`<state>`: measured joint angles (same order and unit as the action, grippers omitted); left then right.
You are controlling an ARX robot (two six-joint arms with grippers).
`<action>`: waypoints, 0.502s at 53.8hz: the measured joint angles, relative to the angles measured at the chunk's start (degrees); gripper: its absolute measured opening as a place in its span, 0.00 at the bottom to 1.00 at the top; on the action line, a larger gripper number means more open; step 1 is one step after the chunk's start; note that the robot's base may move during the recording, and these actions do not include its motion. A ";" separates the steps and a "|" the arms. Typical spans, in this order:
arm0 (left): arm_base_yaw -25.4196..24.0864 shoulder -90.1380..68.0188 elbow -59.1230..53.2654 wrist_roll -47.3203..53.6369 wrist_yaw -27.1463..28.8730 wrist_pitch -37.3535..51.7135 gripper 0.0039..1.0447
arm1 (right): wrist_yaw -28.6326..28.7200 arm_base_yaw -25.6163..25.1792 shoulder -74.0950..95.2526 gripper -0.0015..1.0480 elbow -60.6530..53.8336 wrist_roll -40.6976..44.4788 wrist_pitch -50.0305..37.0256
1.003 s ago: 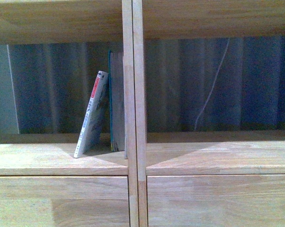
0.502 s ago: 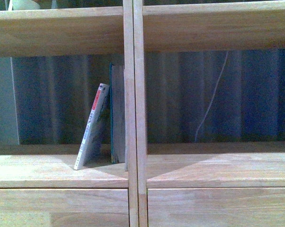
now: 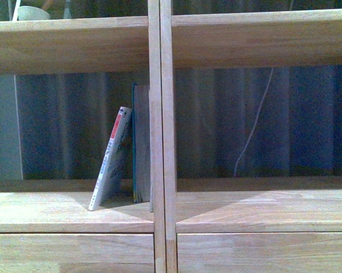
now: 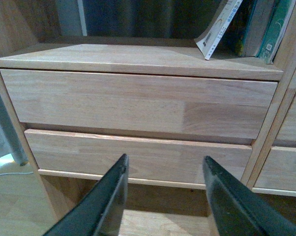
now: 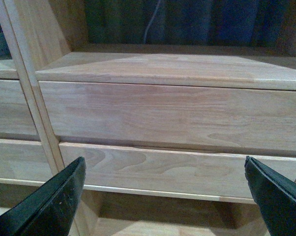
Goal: Organize books on shelf
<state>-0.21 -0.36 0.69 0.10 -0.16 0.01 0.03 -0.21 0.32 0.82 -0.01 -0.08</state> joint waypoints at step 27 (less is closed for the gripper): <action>0.00 0.00 0.00 0.02 0.00 0.00 0.93 | 0.00 0.00 0.00 0.93 0.00 0.00 0.00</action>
<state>-0.21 -0.36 0.69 0.12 -0.16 0.01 0.03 -0.21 0.32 0.82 -0.01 -0.08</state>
